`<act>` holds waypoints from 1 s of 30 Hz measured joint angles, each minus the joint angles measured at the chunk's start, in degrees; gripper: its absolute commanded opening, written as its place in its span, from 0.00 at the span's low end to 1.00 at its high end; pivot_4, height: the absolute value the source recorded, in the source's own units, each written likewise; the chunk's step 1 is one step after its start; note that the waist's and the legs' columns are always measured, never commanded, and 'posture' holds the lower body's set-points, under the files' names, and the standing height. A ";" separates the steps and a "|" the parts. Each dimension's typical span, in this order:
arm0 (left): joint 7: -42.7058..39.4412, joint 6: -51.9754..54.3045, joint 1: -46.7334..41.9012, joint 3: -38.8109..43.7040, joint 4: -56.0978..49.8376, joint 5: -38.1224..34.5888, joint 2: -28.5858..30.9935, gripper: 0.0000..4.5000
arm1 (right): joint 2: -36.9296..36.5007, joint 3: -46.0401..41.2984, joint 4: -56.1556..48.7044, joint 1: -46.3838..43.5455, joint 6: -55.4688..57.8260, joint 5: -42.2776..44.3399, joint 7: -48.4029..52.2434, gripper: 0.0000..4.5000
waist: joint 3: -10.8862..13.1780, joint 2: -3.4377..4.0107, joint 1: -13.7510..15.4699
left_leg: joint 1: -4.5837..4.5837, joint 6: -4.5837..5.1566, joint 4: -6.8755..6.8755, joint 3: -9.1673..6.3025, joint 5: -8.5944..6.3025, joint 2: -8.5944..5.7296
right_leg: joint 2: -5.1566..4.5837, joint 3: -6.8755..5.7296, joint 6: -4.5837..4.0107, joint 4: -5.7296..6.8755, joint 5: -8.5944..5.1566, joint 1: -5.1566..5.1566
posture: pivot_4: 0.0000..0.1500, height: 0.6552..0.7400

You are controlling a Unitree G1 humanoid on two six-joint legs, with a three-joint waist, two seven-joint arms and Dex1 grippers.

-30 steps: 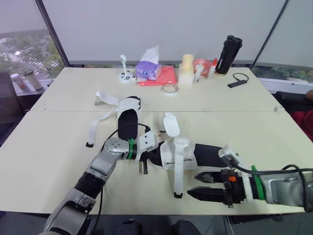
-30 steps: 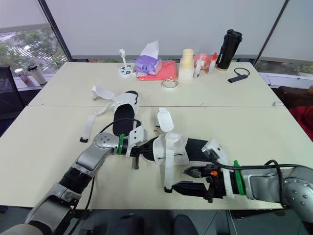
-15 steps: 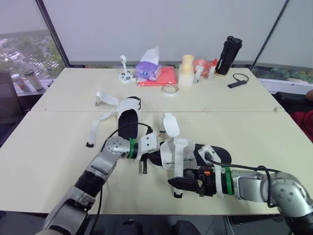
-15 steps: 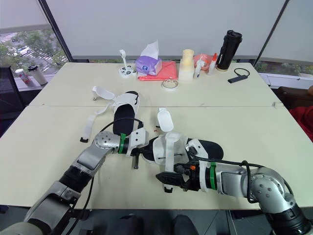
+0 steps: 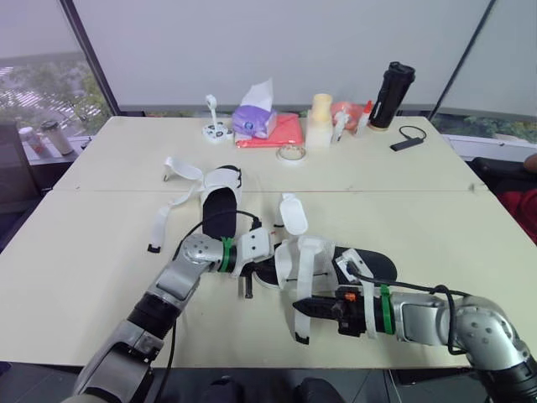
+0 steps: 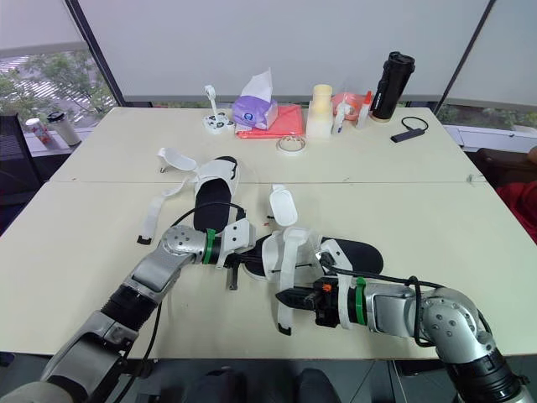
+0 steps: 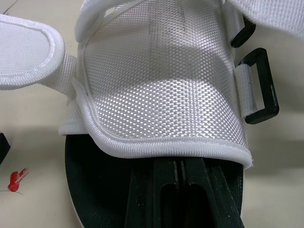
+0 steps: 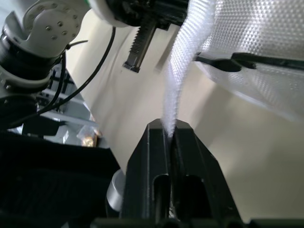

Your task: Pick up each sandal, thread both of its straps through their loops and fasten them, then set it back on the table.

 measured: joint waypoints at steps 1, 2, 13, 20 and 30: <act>0.05 -0.53 -0.03 -0.08 0.06 0.30 0.07 0.00 | -1.24 -1.86 0.02 -2.95 0.02 0.90 1.92 0.01 | 0.00 0.02 -0.01 | 0.04 0.00 0.00 0.00 0.00 0.01 | 0.01 0.00 -0.02 0.00 0.02 0.05 | 1.00 1.00; 0.16 -0.97 0.02 -0.21 0.10 0.51 0.03 0.00 | -2.11 -3.51 0.13 -5.42 -0.16 1.28 3.28 0.01 | -0.01 0.00 0.07 | 0.09 0.00 -0.02 -0.03 0.00 0.01 | 0.02 -0.02 -0.02 0.00 0.02 0.09 | 1.00 1.00; 0.35 -7.68 -1.48 -1.66 2.65 2.96 -0.02 0.00 | -2.59 1.57 16.31 -23.67 0.92 -11.86 16.59 0.01 | -0.01 0.00 0.26 | 0.02 0.00 -0.04 -0.02 0.00 0.01 | -0.05 -0.03 -0.03 -0.07 0.02 0.04 | 1.00 1.00; 1.57 -8.10 -0.98 -1.67 2.32 3.16 -0.16 0.00 | -2.63 7.04 24.25 -26.74 -0.56 -24.98 28.03 0.01 | -0.01 0.01 0.24 | 0.02 0.00 -0.04 -0.02 0.00 0.00 | -0.07 -0.04 -0.03 -0.07 0.02 0.03 | 1.00 1.00; 3.42 -6.98 0.44 -1.60 0.27 3.22 -0.18 0.00 | -2.49 5.73 27.76 -27.49 2.36 -30.41 34.81 0.01 | -0.01 0.01 0.33 | 0.00 0.00 -0.04 -0.02 0.00 0.00 | -0.11 -0.04 -0.03 -0.09 0.02 0.03 | 1.00 1.00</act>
